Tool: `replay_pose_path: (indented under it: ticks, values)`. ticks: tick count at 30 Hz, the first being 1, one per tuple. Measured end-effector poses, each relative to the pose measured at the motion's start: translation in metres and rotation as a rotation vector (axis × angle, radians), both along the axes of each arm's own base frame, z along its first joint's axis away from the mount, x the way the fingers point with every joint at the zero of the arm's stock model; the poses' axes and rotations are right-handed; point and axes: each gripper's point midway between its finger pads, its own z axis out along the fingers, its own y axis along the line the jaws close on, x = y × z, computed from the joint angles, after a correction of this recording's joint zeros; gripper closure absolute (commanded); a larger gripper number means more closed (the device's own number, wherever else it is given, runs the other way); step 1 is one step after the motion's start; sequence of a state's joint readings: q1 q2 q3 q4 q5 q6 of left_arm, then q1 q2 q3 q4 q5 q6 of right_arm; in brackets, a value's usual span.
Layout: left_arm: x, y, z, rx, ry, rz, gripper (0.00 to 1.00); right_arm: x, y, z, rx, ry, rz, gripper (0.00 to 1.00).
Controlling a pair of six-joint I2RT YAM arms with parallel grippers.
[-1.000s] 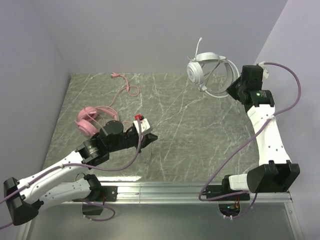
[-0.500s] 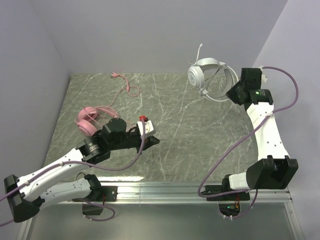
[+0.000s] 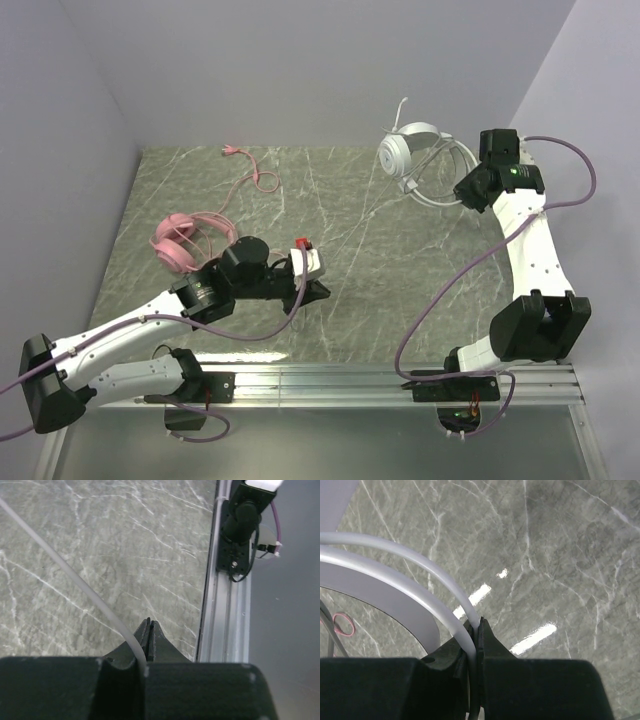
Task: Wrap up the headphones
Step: Wrap the headphone cable with the left arm
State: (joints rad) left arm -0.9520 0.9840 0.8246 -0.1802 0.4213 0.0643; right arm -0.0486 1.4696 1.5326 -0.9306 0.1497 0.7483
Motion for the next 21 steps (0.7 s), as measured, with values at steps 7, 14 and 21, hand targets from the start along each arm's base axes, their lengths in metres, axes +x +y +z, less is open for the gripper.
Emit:
replay_pose_path:
  ticks: [7, 14, 21]
  values:
    - [-0.017, -0.008, -0.008, 0.022, 0.004, -0.082, 1.00, -0.005, -0.003, -0.004, -0.010, 0.014, -0.024, 1.00]
    - [-0.023, -0.013, 0.001, 0.064, -0.018, -0.125, 0.99, -0.025, -0.015, -0.021, -0.089, 0.060, -0.058, 1.00]
    - [-0.019, -0.016, 0.054, 0.050, -0.115, -0.121, 1.00, -0.029, -0.015, -0.027, -0.149, 0.066, -0.055, 1.00]
